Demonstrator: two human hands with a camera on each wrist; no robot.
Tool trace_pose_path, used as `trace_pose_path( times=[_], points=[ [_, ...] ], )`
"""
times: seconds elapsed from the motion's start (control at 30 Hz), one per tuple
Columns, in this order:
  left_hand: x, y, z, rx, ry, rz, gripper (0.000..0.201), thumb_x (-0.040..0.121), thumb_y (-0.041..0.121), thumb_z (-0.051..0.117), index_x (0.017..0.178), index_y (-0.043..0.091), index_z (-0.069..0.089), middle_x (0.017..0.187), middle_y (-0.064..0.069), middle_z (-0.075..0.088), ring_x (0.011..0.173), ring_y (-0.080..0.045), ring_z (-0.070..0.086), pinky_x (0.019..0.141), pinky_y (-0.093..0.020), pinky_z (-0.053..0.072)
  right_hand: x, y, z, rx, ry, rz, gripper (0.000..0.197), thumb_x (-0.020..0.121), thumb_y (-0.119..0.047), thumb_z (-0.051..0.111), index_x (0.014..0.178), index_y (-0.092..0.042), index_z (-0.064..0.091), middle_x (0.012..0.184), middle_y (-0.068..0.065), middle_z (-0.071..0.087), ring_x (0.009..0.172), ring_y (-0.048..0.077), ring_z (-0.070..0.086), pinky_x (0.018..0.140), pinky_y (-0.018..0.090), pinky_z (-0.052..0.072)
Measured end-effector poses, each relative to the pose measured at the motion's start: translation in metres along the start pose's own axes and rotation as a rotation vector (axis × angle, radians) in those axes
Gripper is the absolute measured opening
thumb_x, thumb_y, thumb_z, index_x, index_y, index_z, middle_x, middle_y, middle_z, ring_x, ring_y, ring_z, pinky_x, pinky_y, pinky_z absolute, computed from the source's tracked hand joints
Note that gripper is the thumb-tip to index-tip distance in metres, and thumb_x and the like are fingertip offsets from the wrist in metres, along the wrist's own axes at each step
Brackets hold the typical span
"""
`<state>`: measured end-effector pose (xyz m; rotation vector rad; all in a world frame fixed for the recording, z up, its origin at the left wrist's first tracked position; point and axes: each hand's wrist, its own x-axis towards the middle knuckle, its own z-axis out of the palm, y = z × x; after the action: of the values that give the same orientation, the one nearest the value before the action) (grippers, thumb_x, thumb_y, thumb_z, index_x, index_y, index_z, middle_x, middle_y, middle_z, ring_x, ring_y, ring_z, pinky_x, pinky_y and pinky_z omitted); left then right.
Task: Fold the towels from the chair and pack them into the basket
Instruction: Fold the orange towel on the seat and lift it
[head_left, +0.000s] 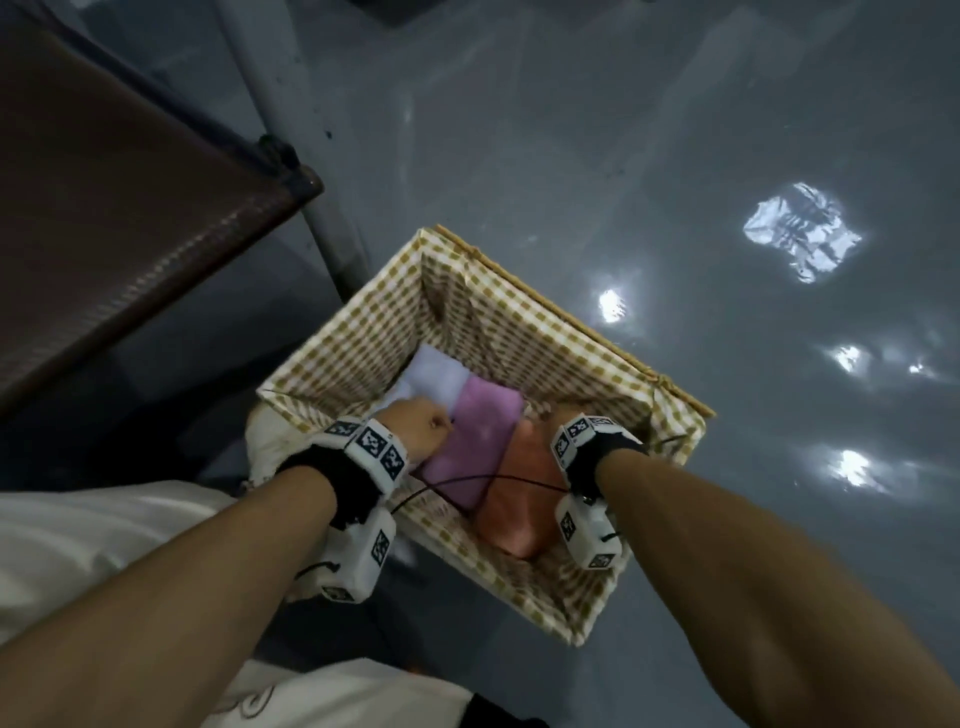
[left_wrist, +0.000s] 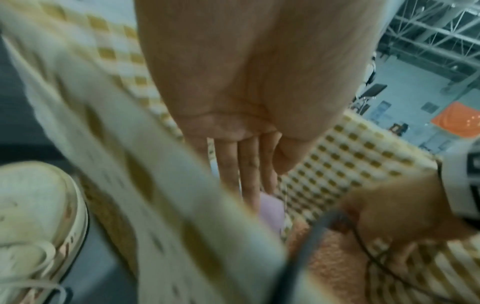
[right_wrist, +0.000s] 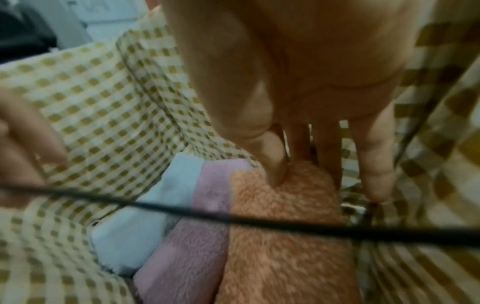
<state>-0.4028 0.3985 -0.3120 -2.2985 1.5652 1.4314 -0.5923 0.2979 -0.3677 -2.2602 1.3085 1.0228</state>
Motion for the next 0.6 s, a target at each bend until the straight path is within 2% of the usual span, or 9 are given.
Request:
trace_pose_path(
  times=[0.03, 0.07, 0.13, 0.17, 0.23, 0.3, 0.37, 0.47, 0.6],
  points=[
    [-0.006, -0.003, -0.01, -0.049, 0.034, 0.007, 0.031, 0.098, 0.014, 0.04, 0.114, 0.002, 0.064, 0.117, -0.014, 0.064, 0.106, -0.031, 0.06, 0.089, -0.033, 0.048, -0.005, -0.004, -0.004, 0.004, 0.02, 0.012, 0.073, 0.09, -0.022, 0.059, 0.151, -0.013, 0.019, 0.157, 0.011, 0.022, 0.138, 0.03, 0.034, 0.108, 0.037, 0.034],
    [-0.012, -0.005, -0.019, -0.099, 0.07, 0.008, 0.03, 0.097, 0.014, 0.042, 0.11, 0.001, 0.066, 0.112, -0.014, 0.067, 0.103, -0.03, 0.062, 0.087, -0.033, 0.049, -0.005, -0.007, -0.012, 0.026, 0.048, 0.02, 0.062, 0.093, -0.022, 0.055, 0.148, -0.012, 0.027, 0.154, 0.013, 0.028, 0.136, 0.031, 0.037, 0.109, 0.037, 0.034],
    [-0.027, -0.011, -0.039, -0.185, 0.151, 0.007, 0.027, 0.096, 0.018, 0.046, 0.103, 0.004, 0.068, 0.102, -0.011, 0.07, 0.095, -0.026, 0.065, 0.083, -0.033, 0.052, -0.009, -0.014, -0.031, 0.07, 0.108, 0.02, 0.037, 0.094, -0.023, 0.052, 0.128, -0.01, 0.053, 0.132, 0.016, 0.055, 0.117, 0.032, 0.055, 0.098, 0.036, 0.047],
    [-0.035, -0.014, -0.049, -0.209, 0.198, 0.013, 0.025, 0.095, 0.02, 0.048, 0.1, 0.009, 0.069, 0.099, -0.008, 0.071, 0.092, -0.023, 0.066, 0.082, -0.032, 0.052, -0.012, -0.02, -0.042, 0.071, 0.128, 0.005, 0.029, 0.093, -0.022, 0.053, 0.118, -0.009, 0.059, 0.12, 0.015, 0.062, 0.107, 0.032, 0.06, 0.091, 0.036, 0.051],
    [-0.055, -0.021, -0.069, -0.218, 0.305, 0.023, 0.018, 0.091, 0.023, 0.053, 0.093, 0.02, 0.07, 0.093, 0.0, 0.072, 0.088, -0.014, 0.066, 0.077, -0.027, 0.051, -0.021, -0.035, -0.066, 0.085, 0.156, -0.021, 0.02, 0.091, -0.015, 0.054, 0.107, -0.006, 0.062, 0.109, 0.015, 0.065, 0.1, 0.031, 0.063, 0.082, 0.034, 0.053],
    [-0.077, -0.028, -0.09, -0.265, 0.378, 0.032, 0.014, 0.091, 0.024, 0.055, 0.092, 0.023, 0.069, 0.088, 0.002, 0.073, 0.083, -0.011, 0.067, 0.071, -0.024, 0.049, -0.034, -0.058, -0.094, 0.059, 0.206, -0.129, 0.02, 0.091, -0.011, 0.052, 0.104, -0.005, 0.065, 0.107, 0.014, 0.067, 0.099, 0.03, 0.064, 0.079, 0.03, 0.05],
    [-0.103, -0.036, -0.114, -0.321, 0.442, 0.069, 0.014, 0.092, 0.02, 0.055, 0.094, 0.015, 0.068, 0.087, -0.003, 0.073, 0.079, -0.016, 0.068, 0.067, -0.023, 0.05, -0.048, -0.086, -0.128, 0.097, 0.289, -0.284, 0.021, 0.091, -0.013, 0.053, 0.103, -0.007, 0.068, 0.106, 0.012, 0.068, 0.101, 0.028, 0.063, 0.082, 0.028, 0.047],
    [-0.151, -0.05, -0.154, -0.362, 0.602, 0.131, 0.01, 0.092, 0.014, 0.055, 0.092, 0.014, 0.065, 0.086, -0.008, 0.071, 0.074, -0.019, 0.065, 0.07, -0.025, 0.05, -0.081, -0.136, -0.185, 0.143, 0.398, -0.518, 0.019, 0.087, -0.016, 0.061, 0.103, -0.014, 0.07, 0.108, 0.007, 0.069, 0.105, 0.023, 0.062, 0.087, 0.025, 0.045],
    [-0.22, -0.075, -0.204, -0.384, 0.826, 0.137, 0.008, 0.091, 0.015, 0.057, 0.089, 0.014, 0.065, 0.086, -0.006, 0.071, 0.076, -0.018, 0.066, 0.064, -0.022, 0.047, -0.129, -0.212, -0.251, 0.12, 0.537, -0.734, 0.014, 0.086, -0.021, 0.064, 0.098, -0.02, 0.071, 0.102, 0.0, 0.071, 0.098, 0.016, 0.063, 0.074, 0.015, 0.036]
  ],
)
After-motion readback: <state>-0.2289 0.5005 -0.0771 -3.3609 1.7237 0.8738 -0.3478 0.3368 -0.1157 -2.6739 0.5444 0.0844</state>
